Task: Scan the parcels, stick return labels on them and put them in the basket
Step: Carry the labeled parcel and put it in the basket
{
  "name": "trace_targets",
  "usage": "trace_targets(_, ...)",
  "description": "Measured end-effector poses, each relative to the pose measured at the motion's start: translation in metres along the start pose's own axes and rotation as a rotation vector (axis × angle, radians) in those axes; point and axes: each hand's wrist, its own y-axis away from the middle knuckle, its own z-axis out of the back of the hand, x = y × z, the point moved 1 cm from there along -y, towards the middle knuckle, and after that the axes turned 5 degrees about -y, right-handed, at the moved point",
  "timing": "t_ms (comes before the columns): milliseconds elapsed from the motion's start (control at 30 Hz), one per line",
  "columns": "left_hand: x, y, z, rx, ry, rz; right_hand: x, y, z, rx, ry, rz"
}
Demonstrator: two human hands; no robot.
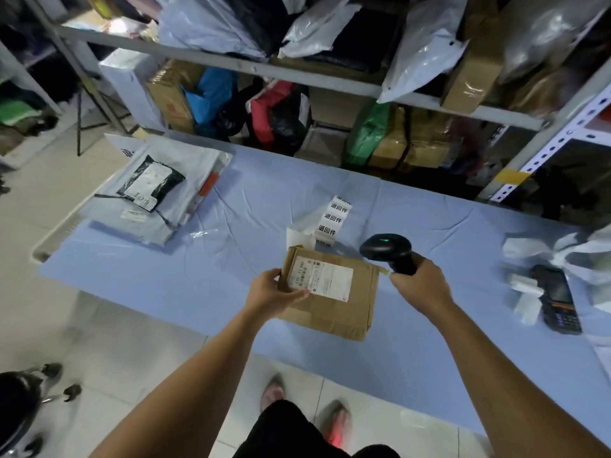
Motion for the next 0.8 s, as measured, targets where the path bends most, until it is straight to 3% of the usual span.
trace_targets(133, 0.002, 0.000, 0.002, 0.006, -0.037, -0.035, 0.034, 0.026, 0.012, 0.123, 0.210, 0.166)
trace_targets(367, 0.011, -0.007, 0.001, 0.027, -0.046, -0.089, 0.065, 0.046, 0.018, 0.109, 0.513, 0.288)
trace_targets(800, 0.011, -0.007, 0.003, 0.011, -0.048, -0.106, 0.066, 0.056, 0.029, 0.076, 0.548, 0.304)
